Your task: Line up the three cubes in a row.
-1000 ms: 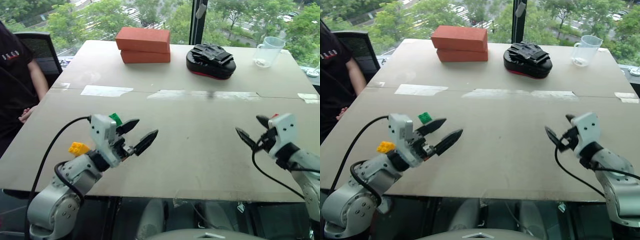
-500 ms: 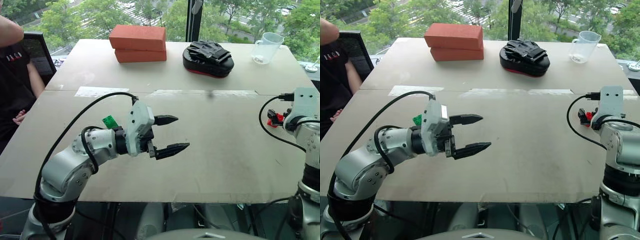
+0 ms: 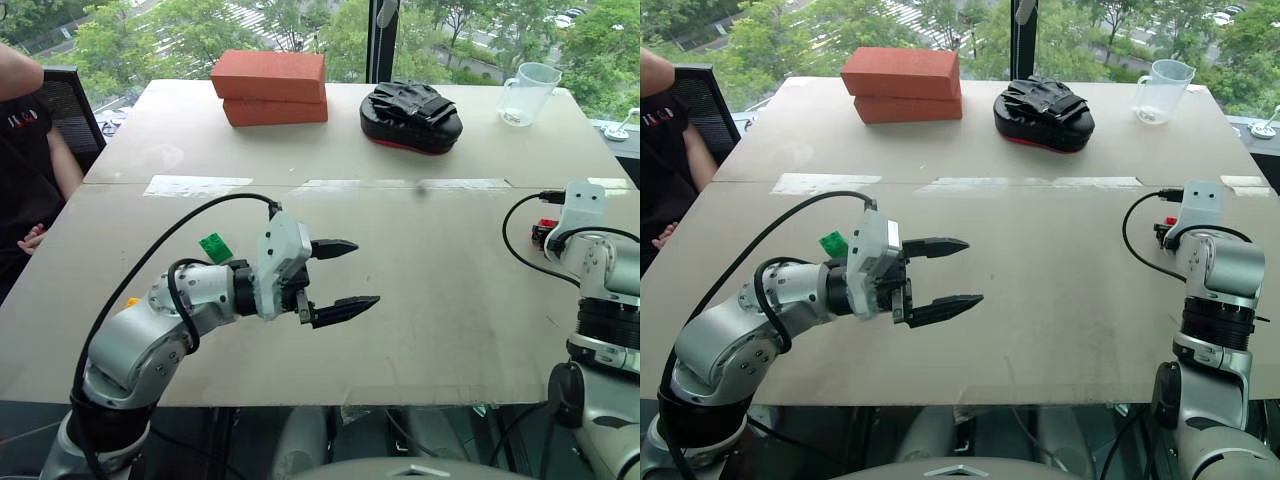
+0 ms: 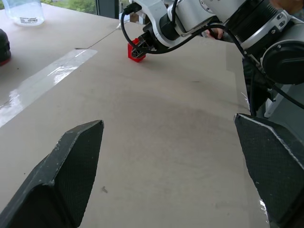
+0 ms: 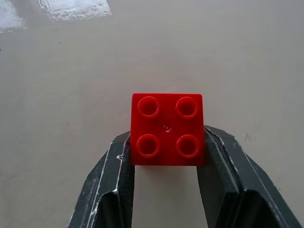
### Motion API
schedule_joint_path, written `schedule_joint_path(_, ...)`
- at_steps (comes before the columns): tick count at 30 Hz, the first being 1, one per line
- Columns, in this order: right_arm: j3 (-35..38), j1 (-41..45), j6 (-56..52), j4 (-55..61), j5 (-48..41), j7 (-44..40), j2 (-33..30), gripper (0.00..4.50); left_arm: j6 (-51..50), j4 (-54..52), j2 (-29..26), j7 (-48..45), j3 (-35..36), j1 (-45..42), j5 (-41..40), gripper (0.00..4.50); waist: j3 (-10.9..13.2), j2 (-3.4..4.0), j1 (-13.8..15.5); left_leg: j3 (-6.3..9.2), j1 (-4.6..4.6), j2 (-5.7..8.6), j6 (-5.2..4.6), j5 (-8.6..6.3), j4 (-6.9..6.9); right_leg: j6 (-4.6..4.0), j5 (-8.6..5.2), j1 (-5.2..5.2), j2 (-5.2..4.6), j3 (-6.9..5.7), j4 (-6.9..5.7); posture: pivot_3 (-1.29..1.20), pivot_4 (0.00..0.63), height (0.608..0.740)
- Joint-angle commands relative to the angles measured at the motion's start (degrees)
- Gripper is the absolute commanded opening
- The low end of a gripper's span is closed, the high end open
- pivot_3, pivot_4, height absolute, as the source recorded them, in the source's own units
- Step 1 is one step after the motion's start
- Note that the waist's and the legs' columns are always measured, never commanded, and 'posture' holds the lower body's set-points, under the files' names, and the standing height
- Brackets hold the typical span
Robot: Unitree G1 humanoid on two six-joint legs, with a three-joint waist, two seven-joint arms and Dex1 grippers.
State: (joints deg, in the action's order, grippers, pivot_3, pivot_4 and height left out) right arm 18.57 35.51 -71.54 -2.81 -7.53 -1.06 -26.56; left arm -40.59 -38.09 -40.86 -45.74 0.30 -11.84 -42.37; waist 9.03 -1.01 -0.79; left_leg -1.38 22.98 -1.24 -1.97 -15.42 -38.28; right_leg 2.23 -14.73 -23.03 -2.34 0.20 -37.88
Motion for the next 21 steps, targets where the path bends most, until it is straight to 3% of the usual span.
schedule_joint_path(1, -8.2, -0.9, 4.7, 5.0, -4.5, -15.3, -7.9, 1.33, 1.9, -2.8, -0.4, 0.7, 3.9, 2.3, -0.9, 4.50, 0.1, 0.14, 0.0, -0.02, -0.01, 0.00, -0.01, 0.00, 0.00, 0.00, 0.00, 0.00, 0.00, 0.00, 0.00, 0.00, 0.150, 0.737)
schedule_joint_path(5, -15.8, -2.7, 15.4, 11.2, -13.7, -40.0, -14.1, 1.33, 6.5, -2.7, -0.7, -0.2, 6.2, 6.3, 2.5, 4.50, 0.1, 0.19, -0.4, 0.01, -0.03, -0.08, -0.02, -0.01, 0.02, 0.00, 0.00, -0.01, 0.11, 0.12, 0.03, 0.00, 0.150, 0.737)
schedule_joint_path(9, -32.4, 5.3, 39.5, -0.5, -6.3, -61.3, -15.2, 1.33, 4.9, -1.7, -6.0, -5.9, 10.5, 11.8, -1.2, 4.50, 0.2, 0.19, -1.1, 0.01, -0.19, -0.11, -0.02, -0.02, 0.05, 0.00, 0.00, -0.01, 0.22, 0.32, 0.00, 0.00, 0.150, 0.737)
schedule_joint_path(15, -42.2, 17.3, 56.6, -23.2, 2.3, -71.7, -9.1, 1.33, 4.8, -3.8, -8.4, -7.3, 13.8, 15.0, -2.8, 4.50, 0.3, 0.11, -0.9, -0.04, -0.15, -0.07, -0.02, -0.01, -0.04, -0.01, 0.01, 0.00, 0.13, 0.17, 0.02, 0.00, 0.150, 0.737)
schedule_joint_path(21, -43.6, 22.7, 63.2, -33.3, 6.0, -76.2, -5.6, 1.33, 4.1, -6.3, -8.9, -5.7, 17.1, 18.2, -4.0, 4.50, 0.4, 0.12, 0.0, -0.01, 0.05, -0.06, 0.24, 0.12, 0.02, -0.01, 0.01, -0.17, -0.17, 0.21, 0.04, 0.00, 0.150, 0.737)
